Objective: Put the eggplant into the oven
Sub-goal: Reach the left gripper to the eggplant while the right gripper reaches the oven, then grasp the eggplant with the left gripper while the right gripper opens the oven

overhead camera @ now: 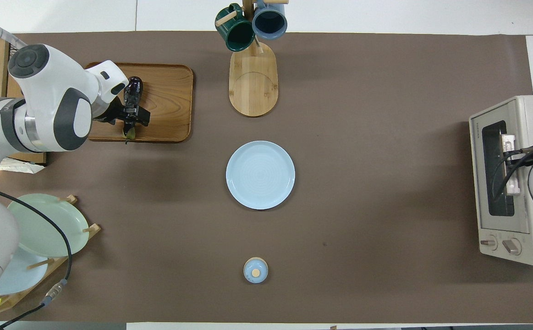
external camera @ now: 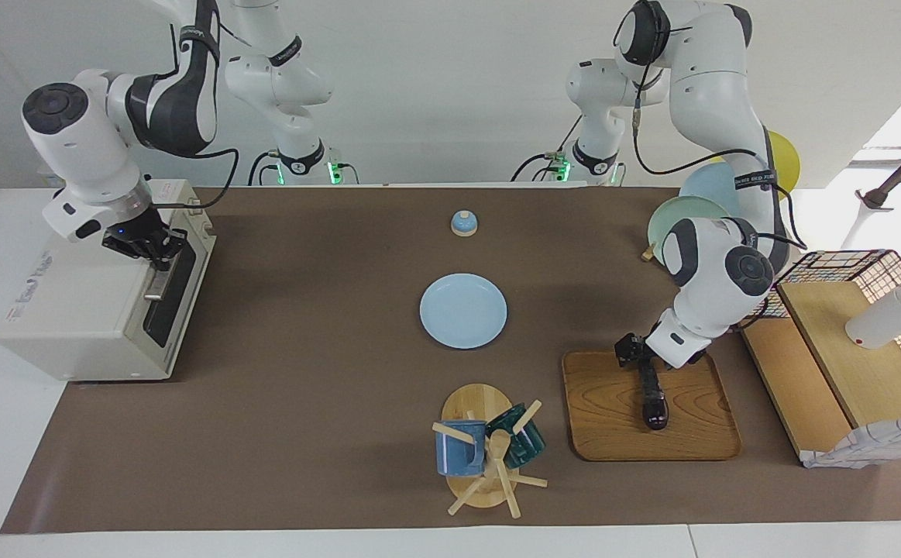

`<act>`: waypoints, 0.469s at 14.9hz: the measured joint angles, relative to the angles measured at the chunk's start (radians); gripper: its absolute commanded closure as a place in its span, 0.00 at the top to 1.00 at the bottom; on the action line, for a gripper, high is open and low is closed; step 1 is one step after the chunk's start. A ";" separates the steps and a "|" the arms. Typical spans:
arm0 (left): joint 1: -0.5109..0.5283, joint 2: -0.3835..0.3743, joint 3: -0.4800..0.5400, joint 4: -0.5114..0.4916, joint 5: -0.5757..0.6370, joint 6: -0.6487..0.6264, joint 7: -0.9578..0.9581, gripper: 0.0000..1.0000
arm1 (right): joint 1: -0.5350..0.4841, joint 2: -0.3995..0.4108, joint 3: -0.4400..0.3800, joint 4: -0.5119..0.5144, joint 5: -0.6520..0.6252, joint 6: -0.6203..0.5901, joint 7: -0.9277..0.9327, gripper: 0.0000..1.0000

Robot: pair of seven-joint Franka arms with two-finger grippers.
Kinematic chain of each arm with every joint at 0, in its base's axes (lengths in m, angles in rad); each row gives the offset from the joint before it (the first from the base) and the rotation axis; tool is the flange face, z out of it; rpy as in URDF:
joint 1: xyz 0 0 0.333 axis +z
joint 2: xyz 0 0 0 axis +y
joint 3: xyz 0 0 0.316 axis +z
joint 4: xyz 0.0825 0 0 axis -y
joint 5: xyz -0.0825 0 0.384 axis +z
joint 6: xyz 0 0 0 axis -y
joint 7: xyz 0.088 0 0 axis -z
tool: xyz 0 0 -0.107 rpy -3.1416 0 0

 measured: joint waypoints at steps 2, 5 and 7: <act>0.000 0.002 0.000 0.000 0.003 0.017 0.006 1.00 | 0.000 -0.004 0.000 -0.005 0.000 0.005 0.000 0.00; 0.000 0.013 0.000 -0.001 0.024 0.033 0.017 1.00 | 0.004 -0.008 0.003 -0.013 0.002 0.012 0.034 0.00; 0.000 0.017 0.000 -0.001 0.031 0.041 0.023 0.96 | 0.020 -0.012 0.009 -0.025 0.013 0.018 0.064 0.00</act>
